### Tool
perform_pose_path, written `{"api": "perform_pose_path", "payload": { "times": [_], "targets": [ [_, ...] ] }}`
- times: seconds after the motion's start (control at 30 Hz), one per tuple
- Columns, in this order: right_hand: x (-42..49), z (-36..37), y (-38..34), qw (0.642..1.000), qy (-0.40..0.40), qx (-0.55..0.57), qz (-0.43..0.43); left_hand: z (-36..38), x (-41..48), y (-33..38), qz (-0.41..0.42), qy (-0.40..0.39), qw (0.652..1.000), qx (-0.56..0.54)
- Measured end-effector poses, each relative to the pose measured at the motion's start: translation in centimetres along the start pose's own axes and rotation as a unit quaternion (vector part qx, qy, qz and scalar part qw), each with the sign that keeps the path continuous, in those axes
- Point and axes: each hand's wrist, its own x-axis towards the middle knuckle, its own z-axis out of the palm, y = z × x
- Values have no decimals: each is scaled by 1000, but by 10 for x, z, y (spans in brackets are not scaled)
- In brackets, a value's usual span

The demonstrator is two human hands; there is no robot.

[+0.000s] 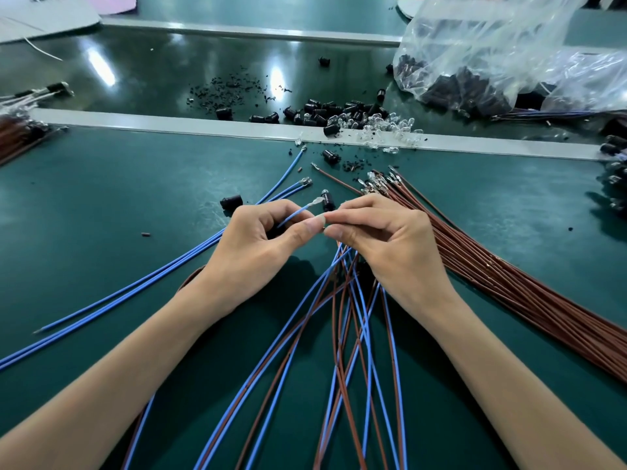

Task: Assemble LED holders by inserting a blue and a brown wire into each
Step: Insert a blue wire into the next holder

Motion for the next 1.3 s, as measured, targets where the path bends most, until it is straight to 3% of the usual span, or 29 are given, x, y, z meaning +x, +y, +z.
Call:
{"api": "perform_pose_path", "payload": {
  "times": [0.43, 0.9, 1.1, 1.3],
  "targets": [
    [-2, 3, 0, 995, 40, -38, -80, 2, -1, 2, 18, 9, 999, -27],
    [0, 3, -6, 991, 15, 108, 73, 10, -5, -2, 138, 70, 988, 28],
    [1, 3, -7, 986, 1, 145, 84, 10, -4, -2, 184, 86, 976, 84],
    [0, 4, -4, 994, 2, 87, 62, 9, -3, -6, 171, 78, 979, 73]
  ]
}}
